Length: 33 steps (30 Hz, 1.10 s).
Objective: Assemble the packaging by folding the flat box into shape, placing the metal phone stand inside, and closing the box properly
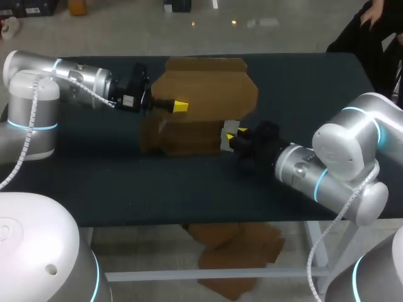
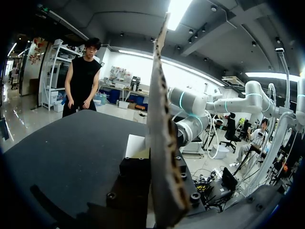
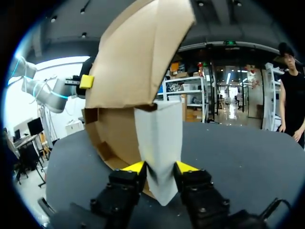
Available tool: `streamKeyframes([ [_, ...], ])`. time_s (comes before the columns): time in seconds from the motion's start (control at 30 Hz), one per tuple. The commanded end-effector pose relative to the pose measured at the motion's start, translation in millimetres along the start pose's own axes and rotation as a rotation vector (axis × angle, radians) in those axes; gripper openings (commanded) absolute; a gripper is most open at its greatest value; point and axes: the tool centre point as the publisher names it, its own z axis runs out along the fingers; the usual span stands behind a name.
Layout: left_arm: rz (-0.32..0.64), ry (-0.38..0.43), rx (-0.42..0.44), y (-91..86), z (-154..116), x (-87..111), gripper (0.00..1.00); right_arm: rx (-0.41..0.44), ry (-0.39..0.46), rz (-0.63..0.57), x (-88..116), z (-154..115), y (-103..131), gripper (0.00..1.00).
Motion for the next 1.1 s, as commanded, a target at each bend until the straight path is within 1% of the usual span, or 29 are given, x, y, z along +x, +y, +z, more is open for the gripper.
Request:
streamKeyframes([
  [0.03,0.000,0.004,-0.002,1.9,4,-0.6,0.00,0.005,-0.450,0.001,7,8,3,0.42],
  [0.1,0.000,0.004,-0.002,1.9,4,-0.6,0.00,0.005,-0.461,0.009,6,9,3,0.41],
  [0.13,0.000,0.004,-0.002,1.9,4,-0.6,0.00,0.012,-0.482,0.008,6,9,4,0.41],
  [0.2,0.000,0.004,-0.002,1.9,4,-0.6,0.00,0.011,-0.487,0.011,5,9,4,0.40],
  [0.6,0.000,0.004,-0.002,1.9,4,-0.6,0.00,0.037,-0.627,0.027,1,14,6,0.37],
  [0.67,0.000,0.004,-0.002,1.9,4,-0.6,0.00,0.042,-0.649,0.027,0,16,6,0.35],
  [0.73,0.000,0.004,-0.002,1.9,4,-0.6,0.00,0.053,-0.687,0.013,0,17,7,0.34],
  [0.77,0.000,0.004,-0.002,1.9,4,-0.6,0.00,0.052,-0.688,0.014,0,18,8,0.33],
  [0.83,0.000,0.004,-0.002,1.9,4,-0.6,0.00,0.064,-0.723,0.005,1,19,9,0.33],
  [1.0,0.000,0.004,-0.002,1.9,4,-0.6,0.00,0.099,-0.771,-0.023,1,22,11,0.31],
  [1.1,0.000,0.004,-0.002,1.9,4,-0.6,0.00,0.121,-0.805,-0.046,1,24,11,0.32],
])
